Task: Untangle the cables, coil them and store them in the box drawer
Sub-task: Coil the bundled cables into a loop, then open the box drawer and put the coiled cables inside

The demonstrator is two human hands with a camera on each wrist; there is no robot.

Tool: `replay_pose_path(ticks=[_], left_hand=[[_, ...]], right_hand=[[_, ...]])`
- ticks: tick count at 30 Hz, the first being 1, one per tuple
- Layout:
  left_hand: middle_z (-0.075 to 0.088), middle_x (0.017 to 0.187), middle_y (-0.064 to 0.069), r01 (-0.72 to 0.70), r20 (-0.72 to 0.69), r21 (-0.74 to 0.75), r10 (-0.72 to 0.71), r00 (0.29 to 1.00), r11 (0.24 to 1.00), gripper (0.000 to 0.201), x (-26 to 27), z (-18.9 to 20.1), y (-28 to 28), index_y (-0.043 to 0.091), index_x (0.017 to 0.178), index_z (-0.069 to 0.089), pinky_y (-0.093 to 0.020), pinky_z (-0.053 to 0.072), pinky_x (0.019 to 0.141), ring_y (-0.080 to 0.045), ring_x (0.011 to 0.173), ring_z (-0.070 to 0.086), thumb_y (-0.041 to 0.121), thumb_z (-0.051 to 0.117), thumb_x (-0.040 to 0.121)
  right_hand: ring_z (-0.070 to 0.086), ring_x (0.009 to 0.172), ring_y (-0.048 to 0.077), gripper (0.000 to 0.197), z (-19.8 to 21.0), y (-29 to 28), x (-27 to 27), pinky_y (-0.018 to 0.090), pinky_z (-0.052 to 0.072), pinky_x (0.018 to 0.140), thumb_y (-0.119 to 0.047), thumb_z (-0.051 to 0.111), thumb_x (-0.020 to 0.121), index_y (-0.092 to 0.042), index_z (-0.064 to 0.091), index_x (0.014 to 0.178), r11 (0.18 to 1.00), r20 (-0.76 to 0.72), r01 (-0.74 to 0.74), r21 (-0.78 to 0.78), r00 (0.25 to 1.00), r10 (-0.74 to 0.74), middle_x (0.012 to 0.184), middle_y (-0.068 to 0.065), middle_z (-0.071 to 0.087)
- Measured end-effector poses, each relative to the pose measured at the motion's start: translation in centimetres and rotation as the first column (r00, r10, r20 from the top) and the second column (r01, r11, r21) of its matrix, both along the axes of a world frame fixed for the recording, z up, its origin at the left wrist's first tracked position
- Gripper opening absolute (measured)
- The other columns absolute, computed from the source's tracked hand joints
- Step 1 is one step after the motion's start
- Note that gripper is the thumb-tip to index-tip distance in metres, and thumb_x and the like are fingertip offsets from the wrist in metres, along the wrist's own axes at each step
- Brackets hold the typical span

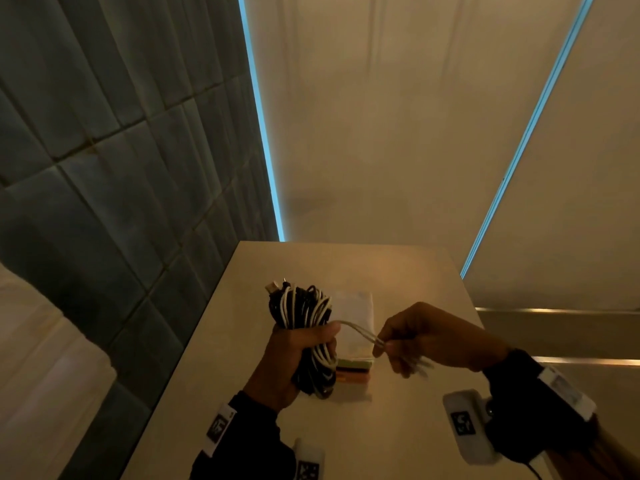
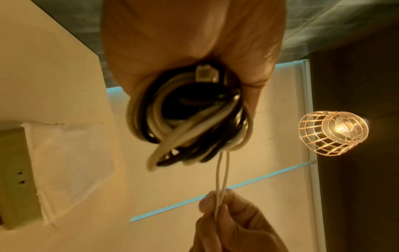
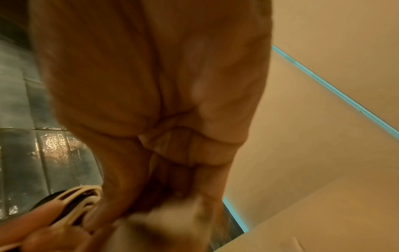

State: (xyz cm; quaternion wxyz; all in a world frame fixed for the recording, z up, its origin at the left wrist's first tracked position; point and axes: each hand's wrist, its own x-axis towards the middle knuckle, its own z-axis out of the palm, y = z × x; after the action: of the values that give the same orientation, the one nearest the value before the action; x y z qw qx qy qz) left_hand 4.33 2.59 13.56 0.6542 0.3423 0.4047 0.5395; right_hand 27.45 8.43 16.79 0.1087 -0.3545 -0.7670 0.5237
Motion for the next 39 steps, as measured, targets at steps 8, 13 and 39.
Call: replay_pose_path(ticks=[8, 13, 39], left_hand=[[0.061, 0.068, -0.016, -0.115, -0.154, 0.094, 0.128, 0.980, 0.989, 0.044, 2.0, -1.3, 0.3, 0.000, 0.078, 0.064, -0.036, 0.052, 0.065, -0.029, 0.063, 0.061, 0.027, 0.091, 0.055], [0.074, 0.085, -0.010, -0.073, -0.189, 0.138, 0.099, 0.977, 0.988, 0.039, 2.6, -1.2, 0.3, 0.009, 0.094, 0.071, -0.032, 0.056, 0.067, -0.027, 0.078, 0.071, 0.008, 0.084, 0.058], [0.070, 0.105, 0.005, 0.193, -0.526, 0.071, -0.127, 0.841, 0.979, 0.043, 2.5, -2.7, -5.6, 0.019, 0.114, 0.058, -0.028, 0.051, 0.087, 0.001, 0.098, 0.065, 0.017, 0.067, 0.072]], right_hand=[[0.068, 0.066, 0.028, 0.011, 0.2, -1.1, -2.7, 0.034, 0.057, 0.064, -0.003, 0.068, 0.084, 0.007, 0.066, 0.081, 0.945, -0.329, 0.317, -0.085, 0.886, -0.327, 0.077, 0.027, 0.070], [0.064, 0.058, 0.018, 0.010, -0.2, -1.8, -5.2, 0.025, 0.053, 0.058, -0.008, 0.077, 0.077, -0.002, 0.071, 0.071, 0.891, -0.338, 0.455, 0.004, 0.839, -0.427, 0.067, 0.017, 0.070], [0.067, 0.084, 0.019, 0.038, -2.2, -7.5, -9.1, 0.027, 0.055, 0.077, -0.012, 0.089, 0.064, -0.013, 0.061, 0.090, 0.937, -0.526, 0.349, 0.011, 0.799, -0.291, 0.089, 0.001, 0.065]])
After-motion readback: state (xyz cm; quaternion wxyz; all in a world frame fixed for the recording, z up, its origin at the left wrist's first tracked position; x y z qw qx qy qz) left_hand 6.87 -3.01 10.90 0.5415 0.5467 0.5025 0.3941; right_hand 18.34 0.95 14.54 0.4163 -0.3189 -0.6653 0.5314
